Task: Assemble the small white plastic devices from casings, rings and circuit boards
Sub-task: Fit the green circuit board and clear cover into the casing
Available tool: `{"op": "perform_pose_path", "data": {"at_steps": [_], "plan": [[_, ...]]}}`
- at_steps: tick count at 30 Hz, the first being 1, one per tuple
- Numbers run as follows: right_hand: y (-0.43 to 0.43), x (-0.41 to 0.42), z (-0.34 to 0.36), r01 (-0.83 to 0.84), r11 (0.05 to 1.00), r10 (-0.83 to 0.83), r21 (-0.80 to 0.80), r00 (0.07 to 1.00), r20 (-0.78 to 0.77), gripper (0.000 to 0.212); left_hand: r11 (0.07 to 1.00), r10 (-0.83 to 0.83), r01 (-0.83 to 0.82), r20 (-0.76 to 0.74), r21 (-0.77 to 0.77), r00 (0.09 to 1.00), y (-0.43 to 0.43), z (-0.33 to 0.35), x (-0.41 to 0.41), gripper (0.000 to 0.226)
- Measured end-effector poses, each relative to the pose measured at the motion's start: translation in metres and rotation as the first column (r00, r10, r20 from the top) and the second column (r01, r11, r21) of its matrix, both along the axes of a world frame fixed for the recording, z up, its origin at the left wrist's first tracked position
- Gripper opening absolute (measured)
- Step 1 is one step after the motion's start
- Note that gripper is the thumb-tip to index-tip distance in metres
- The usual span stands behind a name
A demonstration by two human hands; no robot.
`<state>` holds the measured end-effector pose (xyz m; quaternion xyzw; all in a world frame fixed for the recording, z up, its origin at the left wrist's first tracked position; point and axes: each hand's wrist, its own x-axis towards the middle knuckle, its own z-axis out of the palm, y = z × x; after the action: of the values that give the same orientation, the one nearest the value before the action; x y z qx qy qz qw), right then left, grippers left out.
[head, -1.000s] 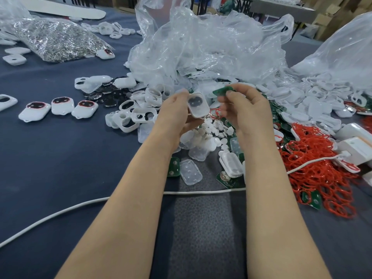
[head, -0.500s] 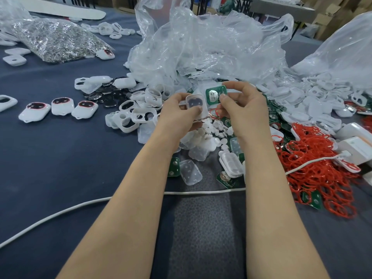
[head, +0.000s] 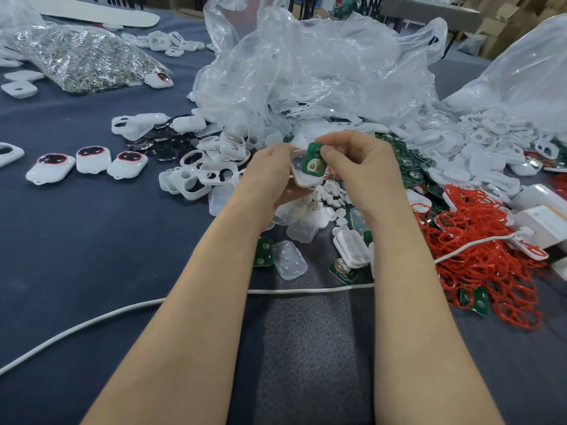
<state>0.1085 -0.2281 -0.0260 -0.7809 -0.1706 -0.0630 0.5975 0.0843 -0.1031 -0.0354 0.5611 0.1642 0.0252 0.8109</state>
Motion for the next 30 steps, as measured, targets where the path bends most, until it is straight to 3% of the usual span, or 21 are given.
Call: {"op": "perform_pose_path", "data": {"at_steps": [14,30], "plan": [[-0.0002,-0.0004,-0.0010,-0.101,0.982,0.108,-0.160,0.994,0.033,0.031,0.994,-0.058,0.061,-0.035,0.092,0.998,-0.0011,0.0015,-0.0009,0.029],[-0.0004,0.0026,-0.0056,-0.026,0.964,0.044,-0.266,0.997,0.058,0.013,0.986,-0.065,0.072,-0.051,0.153,0.997,-0.0018,0.0004,-0.0001,0.032]]}}
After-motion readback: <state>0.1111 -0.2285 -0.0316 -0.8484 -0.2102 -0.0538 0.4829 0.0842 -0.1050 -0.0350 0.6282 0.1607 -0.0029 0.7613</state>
